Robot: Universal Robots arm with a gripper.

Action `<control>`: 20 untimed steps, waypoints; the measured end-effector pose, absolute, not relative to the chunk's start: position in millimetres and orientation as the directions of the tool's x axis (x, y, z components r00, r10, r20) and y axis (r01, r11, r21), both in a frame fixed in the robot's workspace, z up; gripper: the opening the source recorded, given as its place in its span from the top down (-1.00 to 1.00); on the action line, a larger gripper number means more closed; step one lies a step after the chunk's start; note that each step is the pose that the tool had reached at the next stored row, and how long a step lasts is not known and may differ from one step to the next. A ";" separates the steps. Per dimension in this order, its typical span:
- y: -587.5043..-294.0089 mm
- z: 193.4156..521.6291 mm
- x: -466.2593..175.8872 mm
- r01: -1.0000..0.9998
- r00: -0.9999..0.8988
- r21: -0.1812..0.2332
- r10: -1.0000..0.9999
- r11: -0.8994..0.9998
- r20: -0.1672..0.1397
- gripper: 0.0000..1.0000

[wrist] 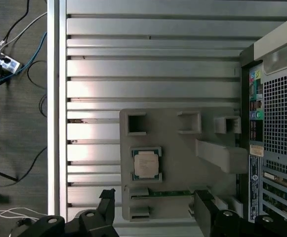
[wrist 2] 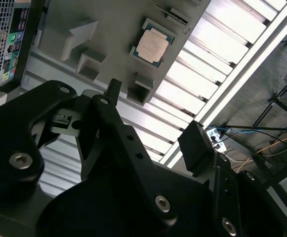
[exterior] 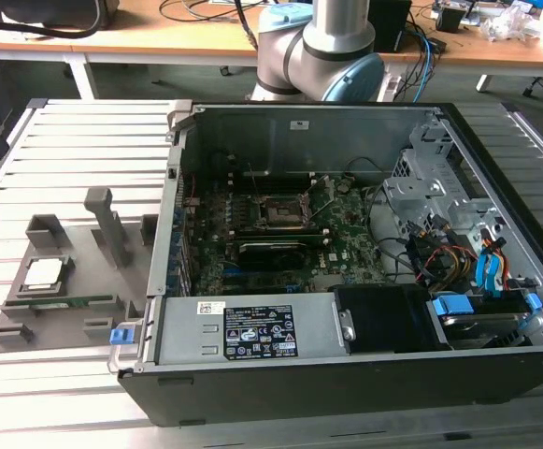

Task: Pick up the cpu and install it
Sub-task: 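Pick up the cpu and move it towards the insertion slot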

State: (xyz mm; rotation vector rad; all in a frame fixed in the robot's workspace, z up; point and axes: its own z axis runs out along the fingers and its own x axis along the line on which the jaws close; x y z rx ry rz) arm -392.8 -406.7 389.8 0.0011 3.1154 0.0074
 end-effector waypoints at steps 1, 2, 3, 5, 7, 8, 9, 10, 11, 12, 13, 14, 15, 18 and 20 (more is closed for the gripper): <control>-406.7 389.0 -392.8 0.001 -1.000 0.005 0.001 1.000 -0.026 -0.47; -406.7 388.3 -392.8 0.001 -1.000 0.005 0.001 1.000 -0.026 -0.47; -406.7 386.7 -392.8 0.001 -1.000 0.005 0.001 1.000 -0.026 -0.47; -406.7 384.8 -392.8 0.001 -1.000 0.005 0.001 1.000 -0.026 -0.47; -406.7 382.6 -392.8 0.001 -1.000 0.005 0.001 1.000 -0.026 -0.47; -406.7 381.7 -392.8 0.001 -1.000 0.005 0.001 1.000 -0.026 -0.47; -406.7 380.5 -392.8 0.001 -1.000 0.005 0.001 1.000 -0.026 -0.47; -406.7 380.0 -392.8 0.001 -1.000 0.005 0.001 1.000 -0.026 -0.47; -406.7 379.6 -392.8 0.001 -1.000 0.005 0.001 1.000 -0.026 -0.47; -406.7 378.3 -392.8 0.001 -1.000 0.005 0.001 1.000 -0.026 -0.47; -406.7 377.6 -392.8 0.001 -1.000 0.005 0.001 1.000 -0.026 -0.47; -406.7 377.1 -392.8 0.001 -1.000 0.005 0.001 1.000 -0.026 -0.47; -406.7 376.8 -392.8 0.001 -1.000 0.005 0.001 1.000 -0.026 -0.47; -406.7 375.4 -392.8 0.001 -1.000 0.005 0.001 1.000 -0.026 -0.47; -406.7 373.8 -392.8 0.001 -1.000 0.005 0.001 1.000 -0.026 -0.47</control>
